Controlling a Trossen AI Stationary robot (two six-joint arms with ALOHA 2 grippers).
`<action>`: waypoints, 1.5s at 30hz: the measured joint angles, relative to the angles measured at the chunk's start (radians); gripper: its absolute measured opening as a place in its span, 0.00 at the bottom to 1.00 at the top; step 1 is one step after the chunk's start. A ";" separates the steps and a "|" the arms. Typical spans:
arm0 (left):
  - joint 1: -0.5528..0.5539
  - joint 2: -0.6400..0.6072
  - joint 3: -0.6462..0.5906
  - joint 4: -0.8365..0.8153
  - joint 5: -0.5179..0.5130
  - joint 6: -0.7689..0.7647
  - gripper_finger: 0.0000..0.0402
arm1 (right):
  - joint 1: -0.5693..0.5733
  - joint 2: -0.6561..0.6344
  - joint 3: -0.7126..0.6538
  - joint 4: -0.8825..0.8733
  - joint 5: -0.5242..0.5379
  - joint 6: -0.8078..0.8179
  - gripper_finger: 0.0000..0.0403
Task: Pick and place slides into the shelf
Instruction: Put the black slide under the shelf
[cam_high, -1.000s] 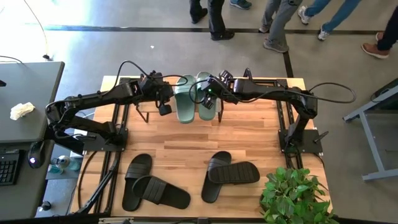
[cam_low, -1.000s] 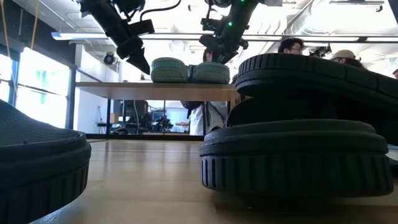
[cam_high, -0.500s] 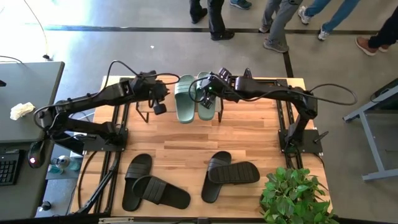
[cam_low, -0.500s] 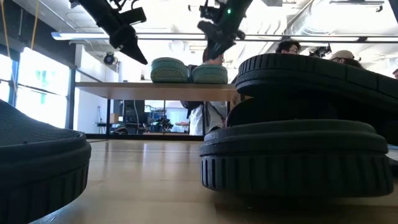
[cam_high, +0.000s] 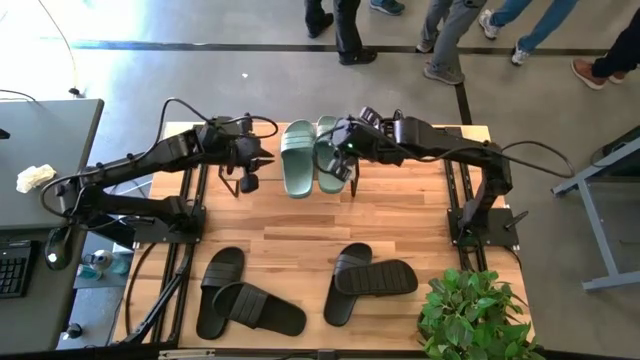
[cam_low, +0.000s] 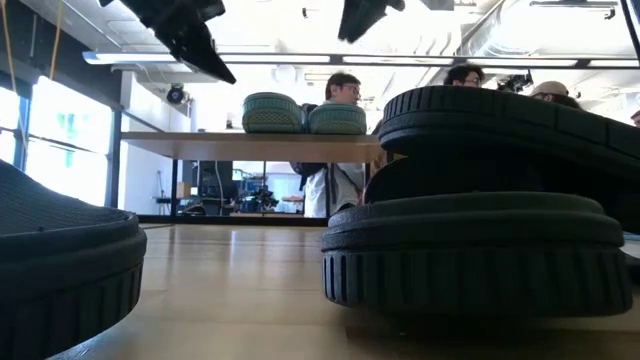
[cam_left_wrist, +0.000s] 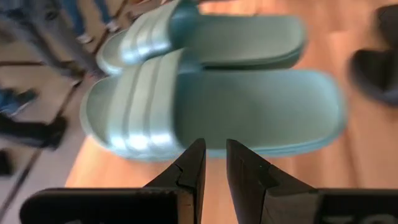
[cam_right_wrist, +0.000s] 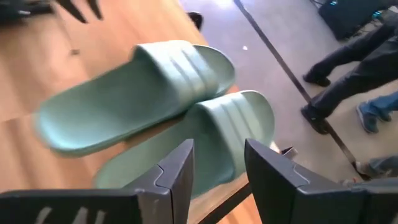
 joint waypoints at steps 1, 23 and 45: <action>-0.001 -0.007 0.000 0.001 0.031 -0.005 0.13 | 0.016 0.000 0.022 -0.023 -0.005 0.007 0.33; -0.581 -0.148 0.000 0.112 0.037 -0.167 0.13 | 0.451 0.000 0.168 -0.153 -0.167 0.280 0.33; -0.916 -0.141 0.000 0.027 -0.115 -0.023 0.13 | 0.566 0.000 0.168 -0.227 -0.068 1.048 0.33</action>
